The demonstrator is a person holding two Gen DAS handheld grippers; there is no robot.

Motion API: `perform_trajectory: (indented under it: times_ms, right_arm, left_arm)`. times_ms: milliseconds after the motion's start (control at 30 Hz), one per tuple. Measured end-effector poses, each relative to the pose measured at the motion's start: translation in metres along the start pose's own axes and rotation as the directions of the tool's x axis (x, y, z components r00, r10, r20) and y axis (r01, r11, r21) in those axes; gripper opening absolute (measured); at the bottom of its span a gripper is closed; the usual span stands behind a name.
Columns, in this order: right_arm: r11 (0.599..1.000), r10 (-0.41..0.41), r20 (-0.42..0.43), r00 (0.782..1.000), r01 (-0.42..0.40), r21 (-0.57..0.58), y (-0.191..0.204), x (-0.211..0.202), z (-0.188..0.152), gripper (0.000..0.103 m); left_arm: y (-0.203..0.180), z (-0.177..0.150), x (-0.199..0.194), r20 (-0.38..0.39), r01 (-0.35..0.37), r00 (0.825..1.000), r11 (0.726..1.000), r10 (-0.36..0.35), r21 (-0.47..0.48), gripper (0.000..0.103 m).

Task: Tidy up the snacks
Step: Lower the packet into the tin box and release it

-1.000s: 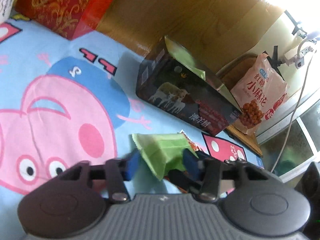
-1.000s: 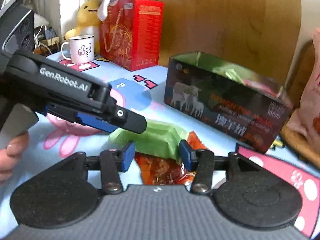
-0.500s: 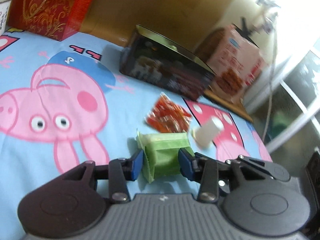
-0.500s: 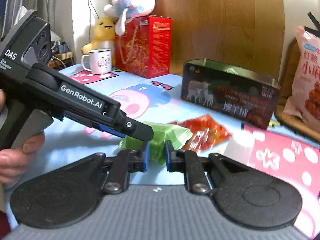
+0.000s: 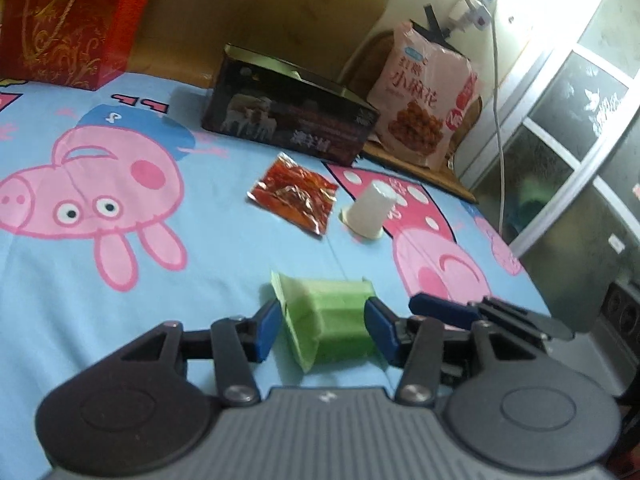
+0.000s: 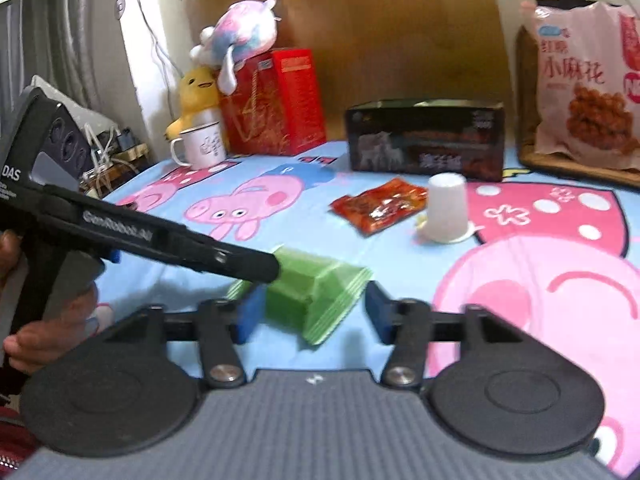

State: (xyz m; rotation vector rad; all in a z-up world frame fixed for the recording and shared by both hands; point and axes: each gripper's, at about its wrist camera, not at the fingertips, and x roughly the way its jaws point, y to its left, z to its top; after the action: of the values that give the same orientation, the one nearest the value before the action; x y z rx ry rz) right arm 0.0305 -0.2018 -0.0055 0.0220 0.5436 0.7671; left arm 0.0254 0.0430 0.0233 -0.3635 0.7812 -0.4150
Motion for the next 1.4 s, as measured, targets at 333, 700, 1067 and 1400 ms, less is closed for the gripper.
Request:
perform_trajectory:
  times_ms: [333, 700, 1067, 1400]
  right_arm:
    - [0.996, -0.010, -0.061, 0.998, 0.004, -0.089, 0.012, 0.016, -0.010, 0.049]
    - [0.994, -0.067, 0.002, 0.998, 0.067, -0.088, 0.001, 0.012, 0.003, 0.037]
    - [0.996, -0.068, 0.155, 0.986, 0.077, -0.051, -0.042, 0.025, 0.081, 0.037]
    - [0.998, -0.061, 0.073, 0.995, 0.061, 0.001, -0.085, 0.099, 0.155, 0.037]
  left_arm:
    - [-0.003, -0.002, 0.014, -0.044, 0.009, 0.999, 1.000, -0.009, 0.015, 0.045]
    - [-0.025, 0.028, 0.019, 0.004, -0.006, 1.000, 0.996, 0.006, 0.089, 0.045]
    - [-0.046, 0.124, 0.035, 0.155, -0.042, 0.988, 0.986, 0.016, 0.164, 0.045]
    - [0.000, 0.201, 0.094, 0.190, -0.107, 0.977, 0.994, 0.102, 0.018, 0.045]
